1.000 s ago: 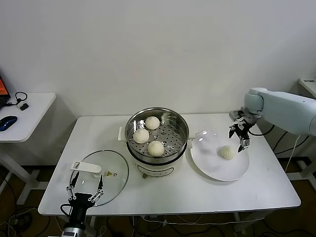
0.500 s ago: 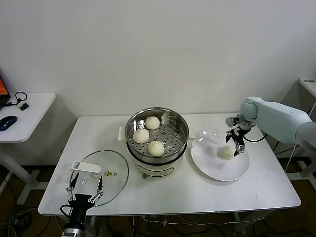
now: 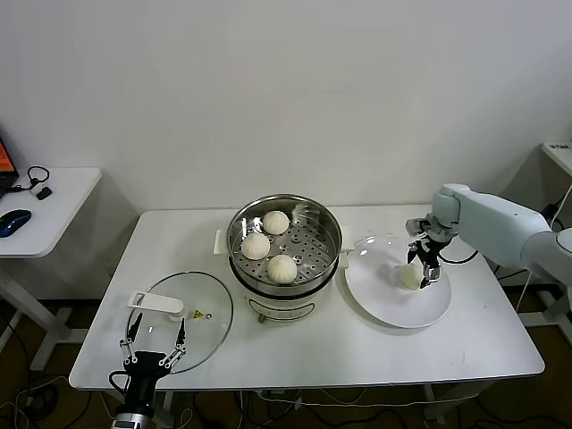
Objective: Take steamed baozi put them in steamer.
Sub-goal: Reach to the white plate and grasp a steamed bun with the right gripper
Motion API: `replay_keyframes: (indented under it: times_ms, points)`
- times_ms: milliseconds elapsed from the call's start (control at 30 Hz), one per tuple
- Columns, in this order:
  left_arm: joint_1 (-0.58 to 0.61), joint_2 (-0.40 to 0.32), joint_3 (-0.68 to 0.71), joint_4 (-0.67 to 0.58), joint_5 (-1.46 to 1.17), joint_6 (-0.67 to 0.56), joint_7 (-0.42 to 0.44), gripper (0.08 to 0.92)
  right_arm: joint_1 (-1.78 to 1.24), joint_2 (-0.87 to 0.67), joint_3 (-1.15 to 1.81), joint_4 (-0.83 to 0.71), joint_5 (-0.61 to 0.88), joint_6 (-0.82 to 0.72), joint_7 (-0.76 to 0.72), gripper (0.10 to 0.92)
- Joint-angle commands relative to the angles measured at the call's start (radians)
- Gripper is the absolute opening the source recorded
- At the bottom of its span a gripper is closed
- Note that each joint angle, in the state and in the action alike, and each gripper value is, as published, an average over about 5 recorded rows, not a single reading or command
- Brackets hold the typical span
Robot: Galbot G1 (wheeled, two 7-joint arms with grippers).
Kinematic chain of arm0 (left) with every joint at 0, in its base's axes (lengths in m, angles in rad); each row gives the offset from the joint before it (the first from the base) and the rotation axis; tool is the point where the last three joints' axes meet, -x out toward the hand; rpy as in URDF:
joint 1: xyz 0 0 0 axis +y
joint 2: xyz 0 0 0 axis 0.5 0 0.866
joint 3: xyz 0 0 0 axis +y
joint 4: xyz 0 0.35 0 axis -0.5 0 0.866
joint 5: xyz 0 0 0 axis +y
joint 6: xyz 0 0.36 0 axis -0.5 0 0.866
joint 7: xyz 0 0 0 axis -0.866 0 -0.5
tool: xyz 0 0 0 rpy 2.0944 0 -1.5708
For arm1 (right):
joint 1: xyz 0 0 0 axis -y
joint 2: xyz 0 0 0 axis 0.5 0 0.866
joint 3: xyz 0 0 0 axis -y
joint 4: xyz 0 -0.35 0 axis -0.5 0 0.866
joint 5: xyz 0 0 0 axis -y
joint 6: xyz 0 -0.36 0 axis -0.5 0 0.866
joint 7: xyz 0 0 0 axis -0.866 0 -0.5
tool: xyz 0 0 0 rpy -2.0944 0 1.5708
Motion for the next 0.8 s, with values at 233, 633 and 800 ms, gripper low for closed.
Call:
replay_keyframes:
  times_ms: [233, 633, 800]
  points:
    - [0.002, -0.037, -0.002, -0.006, -0.001, -0.001, -0.001, 0.823, -0.031, 0.017, 0.047, -0.045, -0.036, 0.010, -0.001, 0.809]
    - [0.008, -0.040, 0.001, -0.010, 0.003, -0.003, -0.001, 0.823, 0.049, -0.005, 0.000, 0.037, -0.001, 0.007, -0.006, 0.605]
    - [0.008, -0.036, 0.004, -0.008, 0.005, -0.007, -0.001, 0.823, 0.211, -0.043, -0.153, 0.174, 0.105, -0.005, -0.016, 0.594]
